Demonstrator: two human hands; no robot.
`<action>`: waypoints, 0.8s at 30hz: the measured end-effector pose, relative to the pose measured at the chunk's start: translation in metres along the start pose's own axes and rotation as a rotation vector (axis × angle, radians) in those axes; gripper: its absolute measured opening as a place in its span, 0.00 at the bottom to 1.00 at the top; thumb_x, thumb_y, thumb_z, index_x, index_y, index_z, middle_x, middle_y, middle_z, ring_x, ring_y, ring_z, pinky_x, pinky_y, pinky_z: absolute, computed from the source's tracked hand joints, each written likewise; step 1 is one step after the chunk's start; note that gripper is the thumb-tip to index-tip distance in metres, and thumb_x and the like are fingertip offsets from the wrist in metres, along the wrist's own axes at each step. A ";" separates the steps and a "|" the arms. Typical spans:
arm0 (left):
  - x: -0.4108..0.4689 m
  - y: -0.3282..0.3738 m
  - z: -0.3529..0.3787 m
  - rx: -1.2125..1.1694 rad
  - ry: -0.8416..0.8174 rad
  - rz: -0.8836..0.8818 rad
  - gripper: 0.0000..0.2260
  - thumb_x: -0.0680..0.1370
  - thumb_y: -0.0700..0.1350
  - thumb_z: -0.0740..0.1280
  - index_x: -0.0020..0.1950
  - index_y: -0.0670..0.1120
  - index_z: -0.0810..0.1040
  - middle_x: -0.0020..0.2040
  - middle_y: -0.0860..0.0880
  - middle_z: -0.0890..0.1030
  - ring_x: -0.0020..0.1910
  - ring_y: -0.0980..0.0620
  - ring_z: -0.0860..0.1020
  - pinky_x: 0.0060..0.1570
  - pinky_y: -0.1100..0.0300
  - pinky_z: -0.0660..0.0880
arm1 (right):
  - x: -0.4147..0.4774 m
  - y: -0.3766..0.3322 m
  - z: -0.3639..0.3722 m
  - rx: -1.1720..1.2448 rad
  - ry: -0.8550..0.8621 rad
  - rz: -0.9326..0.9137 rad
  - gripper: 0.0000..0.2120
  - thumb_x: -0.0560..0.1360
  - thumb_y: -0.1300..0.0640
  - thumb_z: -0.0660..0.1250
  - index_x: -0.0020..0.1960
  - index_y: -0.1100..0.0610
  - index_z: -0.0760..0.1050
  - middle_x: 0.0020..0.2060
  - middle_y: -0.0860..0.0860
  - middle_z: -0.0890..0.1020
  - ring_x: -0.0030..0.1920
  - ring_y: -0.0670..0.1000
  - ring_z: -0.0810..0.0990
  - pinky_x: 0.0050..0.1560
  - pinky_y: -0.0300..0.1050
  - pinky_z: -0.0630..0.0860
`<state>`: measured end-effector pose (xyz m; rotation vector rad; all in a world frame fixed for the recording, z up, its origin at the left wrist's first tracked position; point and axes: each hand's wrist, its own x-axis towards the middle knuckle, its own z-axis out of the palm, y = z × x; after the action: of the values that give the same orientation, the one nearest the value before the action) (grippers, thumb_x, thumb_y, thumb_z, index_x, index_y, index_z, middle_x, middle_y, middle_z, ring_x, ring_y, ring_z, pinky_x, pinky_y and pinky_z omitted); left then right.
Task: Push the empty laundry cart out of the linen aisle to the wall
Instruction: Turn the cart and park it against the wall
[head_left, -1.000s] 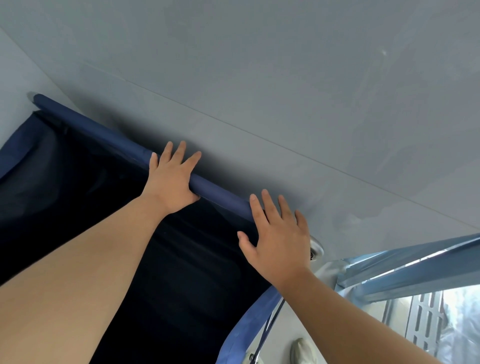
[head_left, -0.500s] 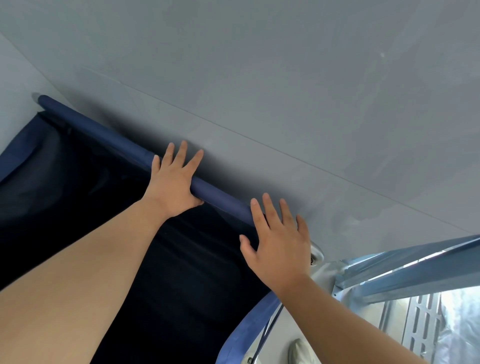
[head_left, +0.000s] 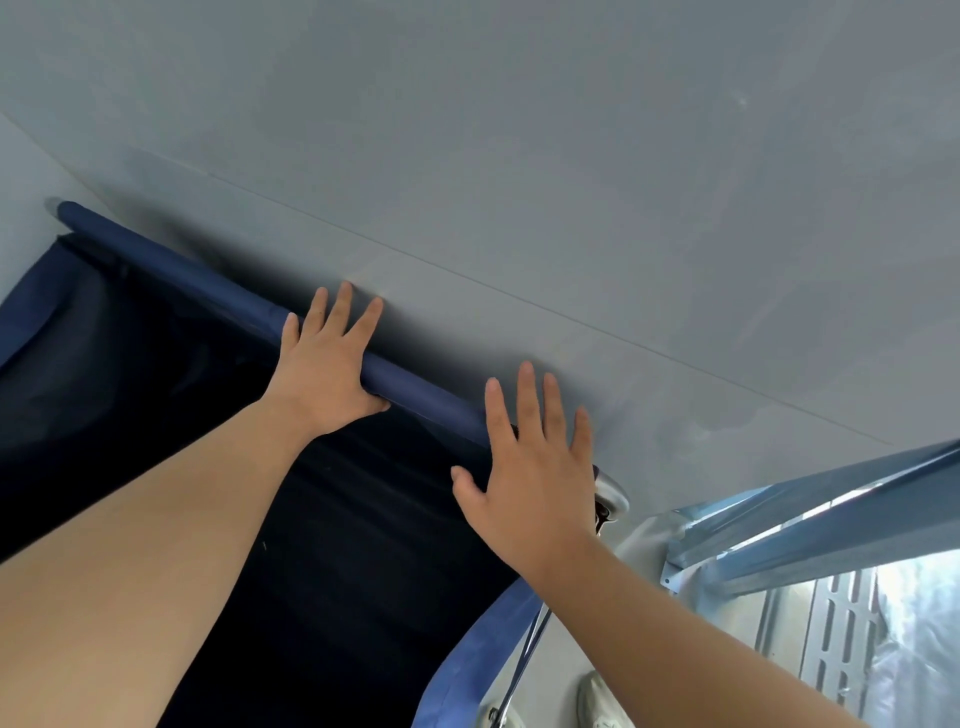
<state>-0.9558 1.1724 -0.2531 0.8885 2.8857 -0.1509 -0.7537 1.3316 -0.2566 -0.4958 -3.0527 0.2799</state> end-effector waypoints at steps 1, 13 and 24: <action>0.000 0.000 0.000 0.005 -0.001 -0.001 0.54 0.66 0.62 0.76 0.81 0.52 0.44 0.82 0.42 0.44 0.80 0.38 0.44 0.74 0.35 0.49 | 0.003 -0.002 -0.001 0.005 0.006 0.000 0.42 0.73 0.37 0.61 0.80 0.55 0.53 0.81 0.61 0.52 0.81 0.63 0.51 0.76 0.65 0.50; 0.000 0.001 0.000 -0.015 -0.009 0.004 0.54 0.66 0.63 0.75 0.81 0.53 0.44 0.82 0.42 0.42 0.80 0.39 0.42 0.74 0.36 0.48 | 0.014 0.002 0.007 -0.016 -0.032 -0.023 0.39 0.76 0.40 0.61 0.81 0.54 0.52 0.82 0.59 0.48 0.81 0.59 0.48 0.75 0.67 0.54; -0.054 0.022 0.009 -0.260 0.017 -0.080 0.60 0.67 0.70 0.69 0.76 0.50 0.27 0.79 0.43 0.30 0.78 0.45 0.32 0.75 0.41 0.43 | 0.014 0.008 0.004 -0.009 -0.128 -0.079 0.41 0.77 0.39 0.58 0.81 0.52 0.44 0.81 0.58 0.42 0.81 0.59 0.41 0.77 0.65 0.48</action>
<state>-0.8982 1.1597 -0.2557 0.7307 2.8687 0.2216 -0.7649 1.3431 -0.2617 -0.3695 -3.1898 0.3067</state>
